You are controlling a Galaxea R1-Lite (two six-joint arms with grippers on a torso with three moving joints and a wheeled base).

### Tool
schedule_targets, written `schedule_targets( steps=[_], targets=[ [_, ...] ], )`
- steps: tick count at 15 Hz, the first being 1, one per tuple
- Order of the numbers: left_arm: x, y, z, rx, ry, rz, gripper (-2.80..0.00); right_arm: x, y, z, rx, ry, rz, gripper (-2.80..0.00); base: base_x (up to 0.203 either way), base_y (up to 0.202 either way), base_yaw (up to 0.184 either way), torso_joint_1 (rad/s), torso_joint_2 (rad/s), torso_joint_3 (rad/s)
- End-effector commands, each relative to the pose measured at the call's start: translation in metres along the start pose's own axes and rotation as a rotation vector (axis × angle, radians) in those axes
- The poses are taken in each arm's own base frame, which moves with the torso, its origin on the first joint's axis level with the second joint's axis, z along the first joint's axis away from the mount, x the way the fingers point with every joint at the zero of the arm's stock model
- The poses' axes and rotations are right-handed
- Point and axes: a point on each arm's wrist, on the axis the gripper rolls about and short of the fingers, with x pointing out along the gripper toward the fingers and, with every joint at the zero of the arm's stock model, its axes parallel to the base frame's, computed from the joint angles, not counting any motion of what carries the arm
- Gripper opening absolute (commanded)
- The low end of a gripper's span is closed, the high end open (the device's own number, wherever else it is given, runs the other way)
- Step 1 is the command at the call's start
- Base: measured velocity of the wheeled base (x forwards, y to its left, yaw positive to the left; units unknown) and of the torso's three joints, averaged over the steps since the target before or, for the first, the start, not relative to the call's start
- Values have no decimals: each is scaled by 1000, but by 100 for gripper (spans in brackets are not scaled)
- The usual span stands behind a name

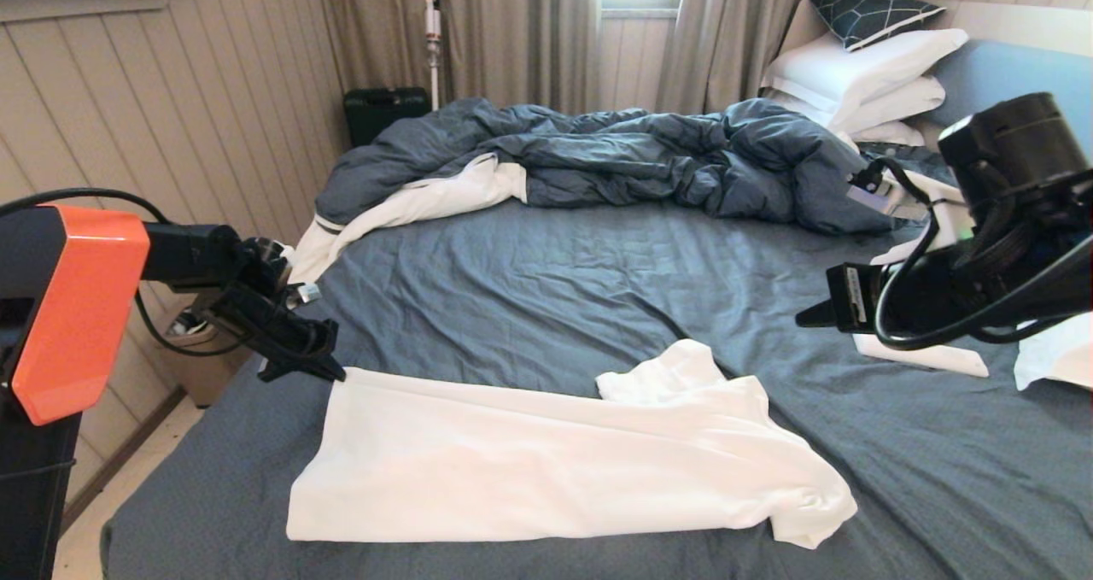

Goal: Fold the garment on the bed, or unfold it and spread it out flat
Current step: Fold the white T-shirt

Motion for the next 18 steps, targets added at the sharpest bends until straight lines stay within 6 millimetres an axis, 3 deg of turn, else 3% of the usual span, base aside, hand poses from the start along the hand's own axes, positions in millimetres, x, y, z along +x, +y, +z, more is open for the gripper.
schedule_targets(
  steps=[1,3,10,11,14,18],
  targets=[
    [5,5,0,-10,10,13,-280,1,0,-1,1,6,2,-280,0,0,0,0,0,0],
    [12,13,2,-21,-2,55,-280,1,-1,-2,2,11,-1,-280,0,0,0,0,0,0],
    [9,6,-2,-24,33,48,-280,1,-4,-8,11,27,-11,-280,0,0,0,0,0,0],
    [9,5,-3,-23,36,48,0,1,-4,-8,11,26,-11,-280,0,0,0,0,0,0],
    [1,-6,-7,-8,42,27,0,1,-5,-8,10,27,-12,-280,0,0,0,0,0,0],
    [-40,-23,-27,18,21,-51,0,4,-9,-9,22,36,-22,-280,0,0,0,0,0,0]
  ],
)
